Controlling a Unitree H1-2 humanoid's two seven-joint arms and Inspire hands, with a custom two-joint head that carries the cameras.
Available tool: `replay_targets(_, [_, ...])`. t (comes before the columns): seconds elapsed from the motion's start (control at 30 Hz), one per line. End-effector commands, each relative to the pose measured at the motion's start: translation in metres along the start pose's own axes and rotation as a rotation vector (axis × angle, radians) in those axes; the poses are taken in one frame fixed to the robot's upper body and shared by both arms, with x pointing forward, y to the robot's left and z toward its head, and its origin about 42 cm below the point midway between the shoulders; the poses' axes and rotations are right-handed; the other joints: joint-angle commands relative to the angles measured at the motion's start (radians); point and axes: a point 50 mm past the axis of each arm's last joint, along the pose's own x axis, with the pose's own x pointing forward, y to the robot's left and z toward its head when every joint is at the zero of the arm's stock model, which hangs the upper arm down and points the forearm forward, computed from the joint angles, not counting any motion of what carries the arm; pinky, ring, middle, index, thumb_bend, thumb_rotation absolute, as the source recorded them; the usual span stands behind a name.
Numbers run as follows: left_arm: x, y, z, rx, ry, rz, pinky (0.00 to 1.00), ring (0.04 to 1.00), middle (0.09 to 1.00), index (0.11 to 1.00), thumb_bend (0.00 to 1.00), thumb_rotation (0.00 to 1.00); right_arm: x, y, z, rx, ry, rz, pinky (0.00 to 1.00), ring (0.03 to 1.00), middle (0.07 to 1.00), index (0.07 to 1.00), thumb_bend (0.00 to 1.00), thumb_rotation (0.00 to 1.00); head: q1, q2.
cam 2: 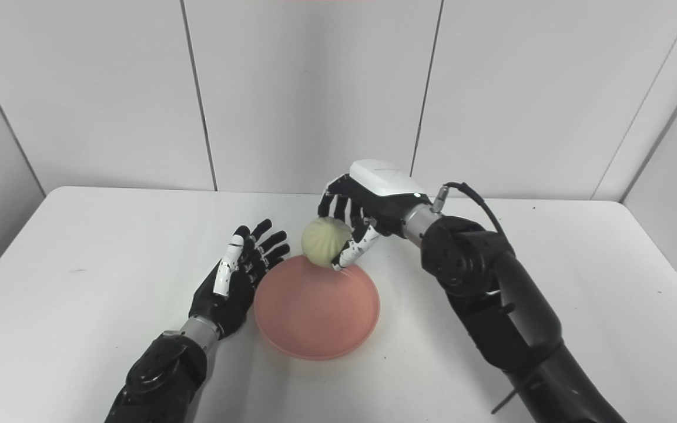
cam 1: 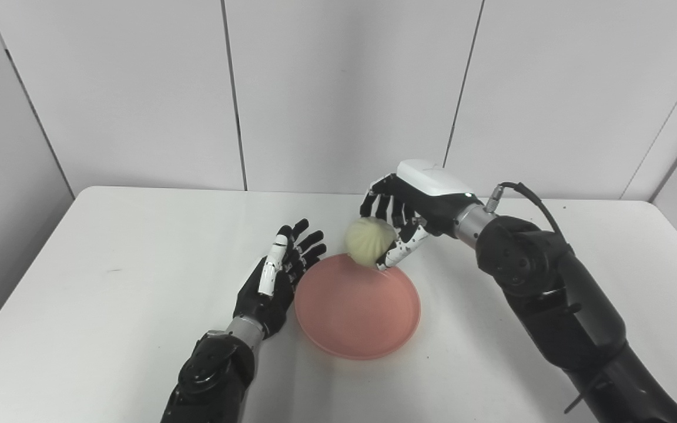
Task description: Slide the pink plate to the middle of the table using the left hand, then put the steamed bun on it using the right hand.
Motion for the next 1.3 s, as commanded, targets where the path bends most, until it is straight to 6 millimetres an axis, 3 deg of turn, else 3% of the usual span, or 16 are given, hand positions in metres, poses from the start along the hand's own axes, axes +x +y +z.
replay_targets(0.0, [-0.010,0.005,-0.034,-0.022,0.162,0.049,0.96,0.905,0.910,0.943,0.51,1.00,0.005,-0.014,0.010,-0.036,-0.042,-0.035,0.36,0.371,0.472,0.550,0.51,0.00,-0.001,0.005])
replay_targets(0.57, [-0.012,0.003,-0.028,-0.015,0.163,0.041,0.96,0.914,0.924,0.953,0.52,1.00,0.018,0.033,0.011,-0.070,-0.024,0.112,0.33,0.364,0.469,0.557,0.51,0.00,0.004,0.037])
replay_targets(0.7, [-0.011,0.002,-0.027,-0.007,0.163,0.039,0.96,0.915,0.926,0.955,0.52,1.00,0.021,0.045,0.012,-0.080,-0.024,0.143,0.37,0.377,0.478,0.551,0.51,0.00,0.005,0.039])
replay_targets(1.0, [-0.010,0.001,-0.027,-0.005,0.164,0.040,0.96,0.915,0.925,0.956,0.51,1.00,0.026,0.058,0.014,-0.113,-0.035,0.167,0.38,0.384,0.484,0.540,0.51,0.00,0.009,0.045])
replay_targets(1.07, [-0.010,0.000,-0.027,-0.004,0.165,0.039,0.96,0.917,0.926,0.956,0.52,1.00,0.025,0.058,0.016,-0.129,-0.018,0.182,0.44,0.483,0.487,0.671,0.54,0.00,0.009,0.047])
replay_targets(1.1, [-0.010,0.000,-0.027,-0.003,0.165,0.038,0.96,0.917,0.926,0.956,0.52,1.00,0.025,0.057,0.017,-0.141,-0.011,0.192,0.50,0.567,0.595,0.745,0.63,0.01,0.009,0.048])
replay_targets(1.23, [-0.009,-0.001,-0.027,-0.003,0.165,0.037,0.97,0.921,0.926,0.956,0.52,1.00,0.023,0.055,0.019,-0.163,-0.002,0.210,0.61,0.696,0.752,0.818,0.70,0.10,0.011,0.050])
replay_targets(1.27, [-0.009,-0.001,-0.027,-0.004,0.165,0.037,0.97,0.923,0.928,0.958,0.53,1.00,0.022,0.053,0.019,-0.164,0.005,0.215,0.64,0.728,0.792,0.845,0.72,0.18,0.012,0.050])
